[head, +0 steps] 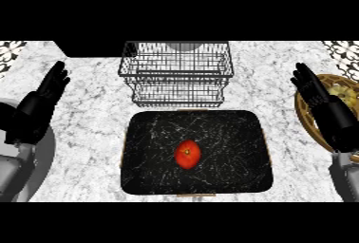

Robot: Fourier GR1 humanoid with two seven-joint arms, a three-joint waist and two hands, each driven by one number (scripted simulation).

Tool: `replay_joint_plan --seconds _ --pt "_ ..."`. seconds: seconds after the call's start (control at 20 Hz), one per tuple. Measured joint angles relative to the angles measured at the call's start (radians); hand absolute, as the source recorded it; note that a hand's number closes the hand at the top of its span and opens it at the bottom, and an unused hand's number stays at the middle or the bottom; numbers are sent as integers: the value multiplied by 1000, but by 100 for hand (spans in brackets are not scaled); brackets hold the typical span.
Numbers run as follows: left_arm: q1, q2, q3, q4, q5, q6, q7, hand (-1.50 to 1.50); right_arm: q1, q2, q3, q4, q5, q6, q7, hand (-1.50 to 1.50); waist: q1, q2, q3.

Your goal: Pick the tomato from the tray and place it in the tiered basket

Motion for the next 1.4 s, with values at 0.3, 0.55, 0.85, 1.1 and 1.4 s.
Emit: replay_joint_plan --seconds 0.3,0.55,0.85,1.1,1.4 --pt "127 -111 -48 38 -47 94 -1 0 -124 63 38 -82 37 -53 12 150 25 7 6" --pt "193 -190 -92 25 -56 155 20 0 -83 156 -45 -39 134 -318 98 -150 14 5 13" --pt "252 -266 -115 50 -102 198 -2 0 4 271 19 -182 163 -406 101 -150 9 6 11" --pt "269 -284 -114 44 -119 210 -22 0 44 173 131 -298 229 -302 319 -150 6 2 9" --pt "286 -283 -107 42 -120 202 -38 0 12 26 296 -409 345 -128 611 -150 6 -2 6"
